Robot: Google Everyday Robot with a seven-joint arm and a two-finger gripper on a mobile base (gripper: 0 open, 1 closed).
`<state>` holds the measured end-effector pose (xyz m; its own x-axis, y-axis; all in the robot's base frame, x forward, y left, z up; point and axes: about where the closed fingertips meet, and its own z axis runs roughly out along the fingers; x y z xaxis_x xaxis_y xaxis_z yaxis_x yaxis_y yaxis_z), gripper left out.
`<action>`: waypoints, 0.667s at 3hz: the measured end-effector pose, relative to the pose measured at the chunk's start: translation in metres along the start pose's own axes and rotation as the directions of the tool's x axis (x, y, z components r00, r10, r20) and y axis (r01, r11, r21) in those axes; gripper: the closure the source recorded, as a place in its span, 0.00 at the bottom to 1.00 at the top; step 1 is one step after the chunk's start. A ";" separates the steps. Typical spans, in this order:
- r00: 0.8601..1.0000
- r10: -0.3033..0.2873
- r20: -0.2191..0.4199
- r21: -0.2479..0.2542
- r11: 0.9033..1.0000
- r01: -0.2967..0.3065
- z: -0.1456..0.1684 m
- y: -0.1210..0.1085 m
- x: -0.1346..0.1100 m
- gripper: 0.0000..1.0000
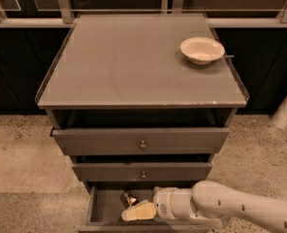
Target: Pick orange can from bottom drawer and place on counter
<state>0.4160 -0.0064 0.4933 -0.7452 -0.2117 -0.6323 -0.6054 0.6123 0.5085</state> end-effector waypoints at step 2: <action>0.969 0.228 0.098 -0.049 0.973 -0.224 0.112 -0.039 0.080 0.00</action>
Offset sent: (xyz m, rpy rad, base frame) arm -0.0116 0.0505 -0.1704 0.2077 0.1260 -0.2436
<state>0.4112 0.0380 0.3571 -0.8326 0.0092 -0.5538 -0.4357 0.6064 0.6652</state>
